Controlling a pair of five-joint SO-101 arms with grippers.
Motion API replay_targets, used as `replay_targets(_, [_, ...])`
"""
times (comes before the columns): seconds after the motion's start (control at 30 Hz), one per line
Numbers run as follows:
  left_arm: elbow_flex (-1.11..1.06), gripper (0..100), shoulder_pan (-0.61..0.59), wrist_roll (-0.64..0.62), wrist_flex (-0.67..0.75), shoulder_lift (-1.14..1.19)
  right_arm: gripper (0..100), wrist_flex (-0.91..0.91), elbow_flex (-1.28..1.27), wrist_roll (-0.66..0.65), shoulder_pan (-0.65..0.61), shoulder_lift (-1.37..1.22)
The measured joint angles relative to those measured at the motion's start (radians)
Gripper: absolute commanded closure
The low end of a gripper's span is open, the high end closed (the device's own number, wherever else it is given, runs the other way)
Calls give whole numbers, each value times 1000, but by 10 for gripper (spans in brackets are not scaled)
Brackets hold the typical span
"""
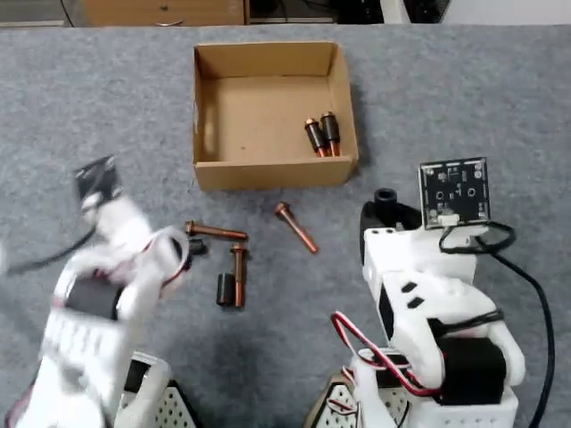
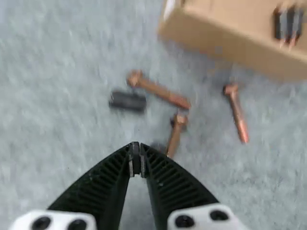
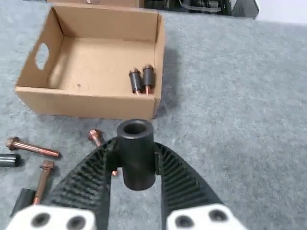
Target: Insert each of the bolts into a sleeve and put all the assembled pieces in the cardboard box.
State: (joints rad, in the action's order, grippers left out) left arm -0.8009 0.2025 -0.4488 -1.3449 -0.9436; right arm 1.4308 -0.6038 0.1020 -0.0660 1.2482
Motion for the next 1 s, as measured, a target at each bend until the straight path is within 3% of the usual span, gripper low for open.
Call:
replay_targets(0.17, [235,982,104,-120,-44,358,997,0,-6,0,78,2])
replay_targets(0.4, [319,982,282,-216,-38,551,997,0,-14,0,190,0])
replay_targets(0.6, [299,978,331,-195,84,680,997,0,-71,0,203,0])
replay_targets(0.8, [233,812,333,-84,140,717,997,-9,-86,0,204,0])
replay_targets(1.0, [195,867,330,-49,147,723,997,-55,-117,0,204,0])
